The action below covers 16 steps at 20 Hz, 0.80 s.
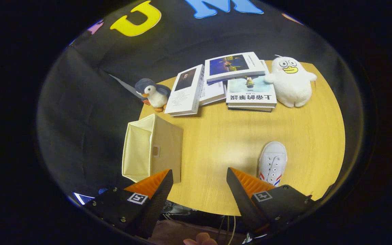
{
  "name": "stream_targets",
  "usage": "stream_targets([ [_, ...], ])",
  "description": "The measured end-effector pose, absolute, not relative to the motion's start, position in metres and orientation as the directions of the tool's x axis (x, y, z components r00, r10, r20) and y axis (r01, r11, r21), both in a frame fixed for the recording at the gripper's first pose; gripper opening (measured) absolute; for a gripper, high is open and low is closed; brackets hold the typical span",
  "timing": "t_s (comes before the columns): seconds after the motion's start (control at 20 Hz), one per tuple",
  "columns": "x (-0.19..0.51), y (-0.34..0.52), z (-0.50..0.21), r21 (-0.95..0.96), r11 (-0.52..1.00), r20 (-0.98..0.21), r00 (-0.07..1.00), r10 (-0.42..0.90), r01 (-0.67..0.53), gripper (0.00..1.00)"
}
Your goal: Open the storage box then place both shoes into the box .Put the left shoe in first, then the right shoe, with the right side of both shoes facing outward in a uniform manner.
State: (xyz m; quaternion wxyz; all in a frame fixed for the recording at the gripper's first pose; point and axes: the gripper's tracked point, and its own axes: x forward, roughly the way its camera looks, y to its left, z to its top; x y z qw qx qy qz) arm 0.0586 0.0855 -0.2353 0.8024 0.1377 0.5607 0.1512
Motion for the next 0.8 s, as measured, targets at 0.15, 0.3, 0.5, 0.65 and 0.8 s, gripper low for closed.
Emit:
stream_targets([
  [0.15, 0.047, 0.058, -0.245, 0.383, 0.922, -0.862, 0.336, 0.379, -0.058, 0.97],
  [0.3, 0.042, 0.03, -0.258, 0.364, 0.931, -0.866, 0.354, 0.352, -0.034, 0.97],
  [0.5, 0.034, -0.006, -0.285, 0.329, 0.944, -0.869, 0.386, 0.31, -0.016, 0.97],
  [0.65, 0.021, -0.035, -0.316, 0.288, 0.957, -0.901, 0.348, 0.258, 0.038, 0.96],
  [0.8, 0.012, -0.048, -0.343, 0.291, 0.953, -0.914, 0.317, 0.252, 0.081, 0.96],
])
